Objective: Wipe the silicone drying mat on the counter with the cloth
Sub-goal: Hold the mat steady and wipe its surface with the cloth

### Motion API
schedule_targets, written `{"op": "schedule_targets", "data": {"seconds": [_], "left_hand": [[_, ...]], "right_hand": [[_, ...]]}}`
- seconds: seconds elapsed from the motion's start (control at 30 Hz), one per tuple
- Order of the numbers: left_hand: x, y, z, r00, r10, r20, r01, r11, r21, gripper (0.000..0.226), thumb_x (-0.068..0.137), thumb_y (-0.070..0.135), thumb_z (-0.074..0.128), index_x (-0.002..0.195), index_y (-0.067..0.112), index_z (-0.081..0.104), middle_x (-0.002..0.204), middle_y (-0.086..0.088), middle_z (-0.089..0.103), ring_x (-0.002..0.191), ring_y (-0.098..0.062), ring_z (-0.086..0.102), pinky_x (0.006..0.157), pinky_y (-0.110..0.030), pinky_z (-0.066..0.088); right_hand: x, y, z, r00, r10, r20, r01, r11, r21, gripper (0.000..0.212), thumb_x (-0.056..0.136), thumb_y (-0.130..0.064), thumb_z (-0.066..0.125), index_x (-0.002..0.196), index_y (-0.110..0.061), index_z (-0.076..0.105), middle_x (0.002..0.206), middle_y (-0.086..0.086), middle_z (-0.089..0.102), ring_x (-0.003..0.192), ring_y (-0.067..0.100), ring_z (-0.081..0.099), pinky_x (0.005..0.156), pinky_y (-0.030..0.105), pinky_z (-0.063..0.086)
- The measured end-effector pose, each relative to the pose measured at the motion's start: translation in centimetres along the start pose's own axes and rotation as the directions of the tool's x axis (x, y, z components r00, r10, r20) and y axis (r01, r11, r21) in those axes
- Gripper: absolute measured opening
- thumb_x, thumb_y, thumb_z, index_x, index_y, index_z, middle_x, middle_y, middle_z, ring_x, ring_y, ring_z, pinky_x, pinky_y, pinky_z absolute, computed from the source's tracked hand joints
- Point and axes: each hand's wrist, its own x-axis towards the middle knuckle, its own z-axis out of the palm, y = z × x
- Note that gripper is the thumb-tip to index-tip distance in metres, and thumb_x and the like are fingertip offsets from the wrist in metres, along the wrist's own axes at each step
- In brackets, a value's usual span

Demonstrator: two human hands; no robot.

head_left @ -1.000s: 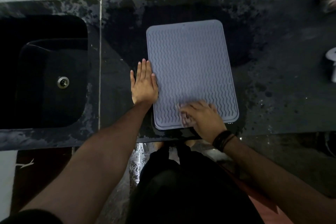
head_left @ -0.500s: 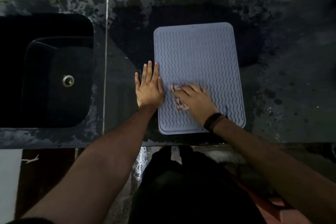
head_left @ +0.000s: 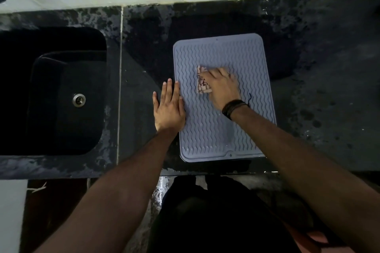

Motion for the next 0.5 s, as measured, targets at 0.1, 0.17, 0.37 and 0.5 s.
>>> {"op": "schedule_targets", "data": {"seconds": [0.1,0.17,0.37,0.5], "left_hand": [[0.0,-0.2,0.2,1.000,0.002,-0.006,-0.002,1.000,0.003,0.056,0.107,0.038,0.015,0.162,0.028,0.008,0.170,0.004,0.007,0.156,-0.013,0.000,0.126,-0.049,0.001],[0.1,-0.2,0.3,1.000,0.003,-0.004,-0.003,1.000,0.006,0.057,0.107,0.039,0.013,0.162,0.027,0.009,0.170,0.003,0.007,0.156,-0.013,-0.001,0.126,-0.050,0.002],[0.2,-0.2,0.3,1.000,0.012,0.000,-0.012,1.000,0.017,0.057,0.107,0.037,0.017,0.162,0.025,0.011,0.170,0.003,0.007,0.156,-0.013,-0.001,0.126,-0.050,0.002],[0.2,0.0,0.1,1.000,0.013,-0.011,-0.013,0.999,0.030,0.056,0.106,0.035,0.021,0.160,0.021,0.023,0.169,0.001,0.014,0.156,-0.014,0.003,0.126,-0.050,0.003]], "right_hand": [[-2.8,0.4,1.1,0.999,-0.046,-0.014,0.045,0.999,-0.004,0.070,0.074,-0.007,0.069,0.139,-0.019,0.046,0.139,0.005,0.049,0.132,0.028,0.036,0.102,0.048,0.033],[-4.7,0.5,1.2,0.998,-0.064,0.016,0.065,0.998,-0.029,0.071,0.074,-0.004,0.067,0.140,-0.019,0.046,0.138,0.004,0.049,0.132,0.029,0.037,0.102,0.048,0.034],[-3.4,-1.8,0.2,0.994,-0.100,-0.032,0.102,0.993,0.063,0.067,0.076,-0.008,0.061,0.139,-0.023,0.046,0.136,-0.001,0.052,0.130,0.025,0.039,0.102,0.045,0.037],[2.2,-5.1,0.1,0.983,-0.154,-0.096,0.156,0.988,0.015,0.074,0.078,-0.004,0.058,0.146,-0.026,0.036,0.139,-0.004,0.047,0.129,0.024,0.037,0.101,0.041,0.034]]}}
